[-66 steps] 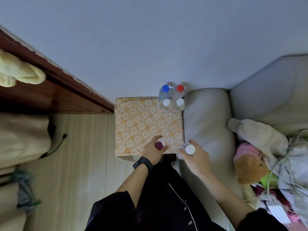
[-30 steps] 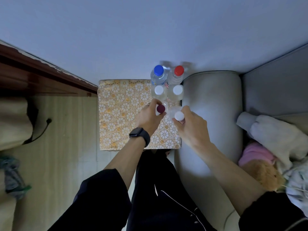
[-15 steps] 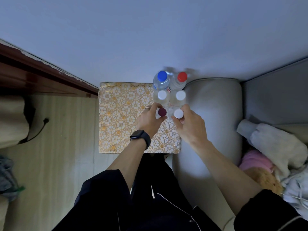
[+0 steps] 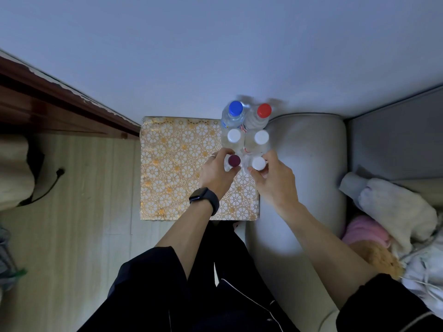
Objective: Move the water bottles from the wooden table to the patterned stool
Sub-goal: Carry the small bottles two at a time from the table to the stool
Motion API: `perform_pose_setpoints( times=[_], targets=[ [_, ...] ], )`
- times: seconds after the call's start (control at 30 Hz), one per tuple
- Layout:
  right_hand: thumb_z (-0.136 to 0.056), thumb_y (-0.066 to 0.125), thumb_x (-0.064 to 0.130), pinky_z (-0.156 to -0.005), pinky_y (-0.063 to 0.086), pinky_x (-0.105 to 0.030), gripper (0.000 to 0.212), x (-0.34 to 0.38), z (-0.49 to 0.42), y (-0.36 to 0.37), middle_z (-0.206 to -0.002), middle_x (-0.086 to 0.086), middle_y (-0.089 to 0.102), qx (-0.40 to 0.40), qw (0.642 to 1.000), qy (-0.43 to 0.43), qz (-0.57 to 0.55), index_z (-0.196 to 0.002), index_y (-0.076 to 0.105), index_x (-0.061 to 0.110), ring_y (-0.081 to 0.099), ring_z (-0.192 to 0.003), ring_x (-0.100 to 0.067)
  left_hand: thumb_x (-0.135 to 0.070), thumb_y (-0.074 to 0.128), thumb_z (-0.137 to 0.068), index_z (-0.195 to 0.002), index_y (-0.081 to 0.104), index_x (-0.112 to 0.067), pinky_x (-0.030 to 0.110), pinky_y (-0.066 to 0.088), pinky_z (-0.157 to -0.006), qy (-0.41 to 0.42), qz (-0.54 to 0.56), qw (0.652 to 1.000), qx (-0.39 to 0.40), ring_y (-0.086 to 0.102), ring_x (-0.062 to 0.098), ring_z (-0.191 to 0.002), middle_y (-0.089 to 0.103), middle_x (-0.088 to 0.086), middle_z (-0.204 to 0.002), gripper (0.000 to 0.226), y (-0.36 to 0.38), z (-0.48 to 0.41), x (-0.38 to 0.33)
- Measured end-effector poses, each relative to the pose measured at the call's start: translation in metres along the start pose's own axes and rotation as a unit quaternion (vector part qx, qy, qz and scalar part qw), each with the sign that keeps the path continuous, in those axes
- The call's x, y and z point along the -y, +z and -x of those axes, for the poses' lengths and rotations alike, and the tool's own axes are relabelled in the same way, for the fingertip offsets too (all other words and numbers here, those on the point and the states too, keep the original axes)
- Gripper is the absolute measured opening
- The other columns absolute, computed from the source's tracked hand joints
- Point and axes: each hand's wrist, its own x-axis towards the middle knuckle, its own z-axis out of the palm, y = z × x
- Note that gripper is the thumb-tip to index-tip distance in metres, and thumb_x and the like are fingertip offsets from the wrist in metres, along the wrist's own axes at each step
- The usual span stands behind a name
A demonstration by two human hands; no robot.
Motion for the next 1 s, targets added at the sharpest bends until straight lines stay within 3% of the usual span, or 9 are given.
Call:
perform_pose_setpoints(
  times=[0.13,0.27,0.4,0.5,0.63,0.8,0.9,1.0],
  targets=[
    [-0.086,0.071,0.039,-0.075,0.052,-0.039,0.039,0.001,0.002,-0.007,-0.096,0.003,0.068,0.041,0.998,0.037,-0.019,-0.108,0.044,0.022,0.067,-0.086,-0.02,-0.045,0.075,-0.08,-0.124,0.054,-0.031,0.035,0.05,-0.084,0.01,-0.001,0.999,0.05,0.06,0.021,-0.103,0.061,-0.002,-0.119,0.051,-0.01,0.006,0.005],
    [-0.087,0.07,0.037,-0.079,0.047,-0.035,0.061,0.011,0.011,-0.032,-0.107,-0.001,0.067,0.111,0.992,0.06,0.009,-0.133,0.034,0.02,0.066,-0.094,-0.024,-0.044,0.068,-0.086,-0.139,0.04,-0.034,0.038,0.05,-0.089,0.01,-0.026,0.998,0.061,0.058,0.026,-0.115,0.056,0.001,-0.135,0.061,-0.03,0.028,-0.001],
    [-0.09,0.064,0.039,-0.083,0.047,-0.037,0.06,0.037,0.037,-0.062,-0.112,0.002,0.066,0.128,0.989,0.068,0.009,-0.138,0.03,0.024,0.067,-0.097,-0.023,-0.048,0.062,-0.091,-0.144,0.036,-0.034,0.039,0.051,-0.09,-0.002,-0.061,0.995,0.08,0.055,0.026,-0.12,0.05,0.005,-0.142,0.061,-0.065,0.063,-0.009],
    [-0.09,0.06,0.045,-0.091,0.047,-0.036,0.053,0.067,0.061,-0.082,-0.118,0.006,0.063,0.14,0.989,0.057,-0.004,-0.137,0.038,0.03,0.064,-0.107,-0.019,-0.049,0.058,-0.093,-0.144,0.035,-0.037,0.038,0.052,-0.087,-0.01,-0.058,0.995,0.083,0.057,0.026,-0.118,0.048,0.006,-0.144,0.057,-0.096,0.088,-0.011],
    [-0.095,0.054,0.042,-0.093,0.043,-0.028,0.034,0.122,0.09,-0.102,-0.13,0.008,0.06,0.125,0.991,-0.041,0.026,-0.127,0.057,0.033,0.056,-0.116,-0.013,-0.055,0.055,-0.091,-0.14,0.037,-0.04,0.039,0.05,-0.096,0.01,-0.061,0.997,0.038,0.052,0.023,-0.126,0.043,-0.001,-0.15,0.054,-0.149,0.118,-0.013],
    [-0.096,0.056,0.039,-0.082,0.04,-0.022,0.022,0.209,0.111,-0.116,-0.123,0.012,0.059,0.082,0.981,-0.173,0.029,-0.116,0.066,0.034,0.058,-0.104,-0.01,-0.062,0.047,-0.091,-0.139,0.042,-0.043,0.043,0.039,-0.11,0.002,-0.112,0.991,-0.077,0.04,0.024,-0.137,0.037,-0.004,-0.156,0.051,-0.228,0.156,-0.006],
    [-0.097,0.055,0.042,-0.092,0.039,-0.021,0.024,0.262,0.117,-0.111,-0.125,0.012,0.058,0.059,0.965,-0.249,0.046,-0.116,0.067,0.036,0.052,-0.118,-0.011,-0.059,0.043,-0.094,-0.141,0.045,-0.04,0.04,0.027,-0.116,-0.005,-0.139,0.979,-0.147,0.037,0.023,-0.14,0.037,-0.004,-0.156,0.05,-0.279,0.182,0.009],
    [-0.097,0.056,0.04,-0.097,0.033,-0.02,0.026,0.313,0.122,-0.094,-0.128,0.013,0.058,0.06,0.942,-0.322,0.072,-0.119,0.068,0.033,0.045,-0.127,-0.014,-0.061,0.034,-0.091,-0.137,0.047,-0.042,0.043,0.027,-0.117,-0.034,-0.142,0.967,-0.208,0.038,0.021,-0.139,0.043,-0.005,-0.151,0.051,-0.324,0.212,0.041]
  ],
)
